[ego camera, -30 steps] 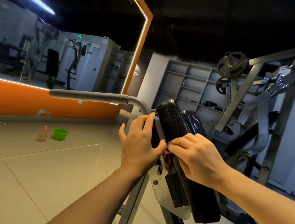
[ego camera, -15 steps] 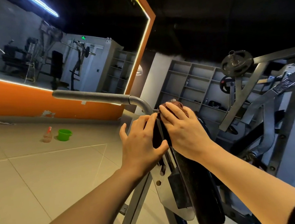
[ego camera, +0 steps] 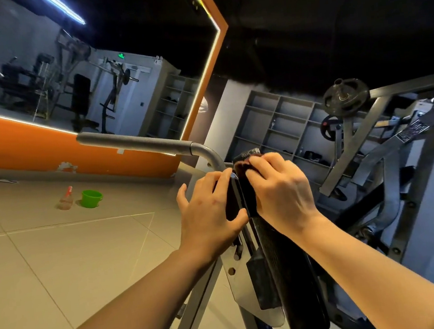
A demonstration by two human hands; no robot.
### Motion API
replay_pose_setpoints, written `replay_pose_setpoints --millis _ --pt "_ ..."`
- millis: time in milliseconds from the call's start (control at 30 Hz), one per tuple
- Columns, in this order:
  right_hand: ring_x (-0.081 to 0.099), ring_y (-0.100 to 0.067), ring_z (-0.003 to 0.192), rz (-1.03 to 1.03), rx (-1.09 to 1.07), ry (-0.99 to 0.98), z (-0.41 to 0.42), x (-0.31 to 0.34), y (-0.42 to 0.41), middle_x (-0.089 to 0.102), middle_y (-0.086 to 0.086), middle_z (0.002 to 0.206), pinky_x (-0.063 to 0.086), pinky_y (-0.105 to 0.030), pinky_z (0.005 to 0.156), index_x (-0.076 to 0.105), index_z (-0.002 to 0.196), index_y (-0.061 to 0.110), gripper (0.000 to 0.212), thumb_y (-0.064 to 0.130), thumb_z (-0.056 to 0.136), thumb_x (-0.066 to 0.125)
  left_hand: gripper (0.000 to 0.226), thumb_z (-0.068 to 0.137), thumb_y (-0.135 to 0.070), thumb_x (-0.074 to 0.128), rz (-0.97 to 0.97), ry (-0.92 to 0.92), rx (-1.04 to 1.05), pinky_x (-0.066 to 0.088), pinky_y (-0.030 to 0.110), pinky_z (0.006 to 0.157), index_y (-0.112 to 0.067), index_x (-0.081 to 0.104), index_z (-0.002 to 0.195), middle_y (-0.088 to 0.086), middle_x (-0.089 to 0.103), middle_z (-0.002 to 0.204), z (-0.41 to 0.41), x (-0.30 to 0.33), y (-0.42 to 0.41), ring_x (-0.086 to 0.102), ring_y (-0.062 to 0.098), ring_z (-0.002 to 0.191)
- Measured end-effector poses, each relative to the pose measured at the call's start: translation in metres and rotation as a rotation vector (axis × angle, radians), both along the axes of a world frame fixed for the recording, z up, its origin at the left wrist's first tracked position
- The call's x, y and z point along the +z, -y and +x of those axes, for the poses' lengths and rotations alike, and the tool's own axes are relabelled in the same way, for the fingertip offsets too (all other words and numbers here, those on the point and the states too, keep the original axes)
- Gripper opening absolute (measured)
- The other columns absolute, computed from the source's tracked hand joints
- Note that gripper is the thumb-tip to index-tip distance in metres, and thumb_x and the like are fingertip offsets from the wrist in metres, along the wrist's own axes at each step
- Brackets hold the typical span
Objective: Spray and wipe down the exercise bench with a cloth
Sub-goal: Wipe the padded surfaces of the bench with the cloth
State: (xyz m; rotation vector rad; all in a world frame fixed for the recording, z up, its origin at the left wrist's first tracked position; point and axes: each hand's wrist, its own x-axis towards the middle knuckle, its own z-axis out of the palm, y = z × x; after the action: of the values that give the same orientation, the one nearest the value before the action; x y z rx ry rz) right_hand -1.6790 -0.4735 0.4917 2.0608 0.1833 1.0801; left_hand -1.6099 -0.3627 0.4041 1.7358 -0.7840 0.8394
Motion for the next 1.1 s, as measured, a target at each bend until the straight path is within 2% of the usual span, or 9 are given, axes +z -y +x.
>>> replay_pose_setpoints --millis 100,233,433,567,700,833,900,1000,1100 --pt "0.056 -0.034 0.119 0.057 -0.189 -0.091 0.023 0.004 -0.003 0.064 -0.013 0.124 0.051 -0.044 0.085 0.068 0.115 0.008 0.04 0.029 0.082 0.071 0.075 0.077 -0.056 0.05 0.015 -0.003 -0.002 0.015 0.057 0.116 -0.026 0.038 0.145 -0.004 0.047 0.136 0.0 0.001 0.0 0.043 0.016 0.129" --pt "0.044 -0.03 0.133 0.059 -0.195 -0.196 0.016 0.001 -0.002 0.052 -0.007 0.141 0.041 -0.044 0.098 0.058 0.131 0.015 0.046 0.038 0.091 0.057 0.072 0.078 -0.056 0.052 -0.006 0.001 0.009 0.018 0.058 0.115 -0.026 0.041 0.143 -0.003 0.05 0.135 0.002 -0.001 0.002 0.045 0.017 0.128" --pt "0.058 -0.022 0.107 0.051 -0.115 -0.323 -0.027 -0.017 0.009 0.068 0.001 0.115 0.048 -0.035 0.08 0.071 0.109 0.018 0.039 0.028 0.088 0.04 0.072 0.08 -0.053 0.049 0.027 -0.007 0.022 0.019 0.056 0.115 -0.025 0.037 0.144 -0.003 0.045 0.137 -0.003 0.0 0.0 0.041 0.016 0.128" --pt "0.05 -0.01 0.097 0.181 -0.07 -0.53 -0.051 -0.019 0.013 0.065 0.011 0.111 0.049 -0.022 0.077 0.071 0.111 0.023 0.029 0.022 0.091 0.05 0.071 0.086 -0.048 0.058 0.063 -0.019 0.025 0.014 0.054 0.117 -0.025 0.03 0.148 -0.004 0.04 0.14 -0.003 0.001 -0.001 0.035 0.014 0.132" --pt "0.06 -0.02 0.091 0.149 0.053 -0.364 -0.046 -0.01 0.003 0.069 -0.003 0.102 0.056 -0.033 0.07 0.073 0.102 0.012 0.026 0.019 0.082 0.057 0.074 0.086 -0.046 0.06 0.057 -0.023 0.034 0.015 0.056 0.116 -0.025 0.029 0.149 -0.004 0.04 0.141 -0.003 0.0 0.001 0.034 0.014 0.133" --pt "0.062 -0.037 0.105 0.147 0.09 -0.164 -0.009 -0.001 -0.007 0.063 -0.02 0.115 0.057 -0.041 0.078 0.065 0.113 0.002 0.054 0.017 0.066 0.085 0.072 0.086 -0.047 0.061 0.057 -0.02 0.037 0.014 0.057 0.116 -0.026 0.031 0.148 -0.004 0.04 0.142 -0.004 0.0 0.001 0.034 0.015 0.134" --pt "0.064 -0.037 0.105 0.133 0.086 -0.164 0.01 0.0 -0.005 0.067 -0.017 0.109 0.055 -0.043 0.085 0.069 0.104 0.002 0.044 0.017 0.067 0.086 0.071 0.086 -0.048 0.061 0.048 -0.016 0.035 0.015 0.057 0.116 -0.026 0.032 0.147 -0.005 0.042 0.142 -0.004 0.0 0.0 0.036 0.015 0.133" --pt "0.064 -0.031 0.11 0.169 0.06 -0.186 0.021 -0.004 0.003 0.071 -0.009 0.106 0.041 -0.048 0.106 0.072 0.103 0.01 0.032 0.02 0.074 0.081 0.072 0.082 -0.053 0.055 0.033 -0.007 0.04 0.017 0.058 0.115 -0.027 0.035 0.146 -0.005 0.044 0.139 -0.003 -0.001 0.002 0.039 0.015 0.131" --pt "0.066 -0.028 0.104 0.194 0.078 -0.187 0.017 -0.005 0.008 0.072 -0.007 0.104 0.042 -0.042 0.104 0.073 0.103 0.011 0.032 0.023 0.074 0.08 0.072 0.08 -0.055 0.05 0.02 -0.013 0.042 0.016 0.058 0.116 -0.027 0.037 0.145 -0.005 0.046 0.139 -0.003 -0.001 0.001 0.04 0.015 0.131"
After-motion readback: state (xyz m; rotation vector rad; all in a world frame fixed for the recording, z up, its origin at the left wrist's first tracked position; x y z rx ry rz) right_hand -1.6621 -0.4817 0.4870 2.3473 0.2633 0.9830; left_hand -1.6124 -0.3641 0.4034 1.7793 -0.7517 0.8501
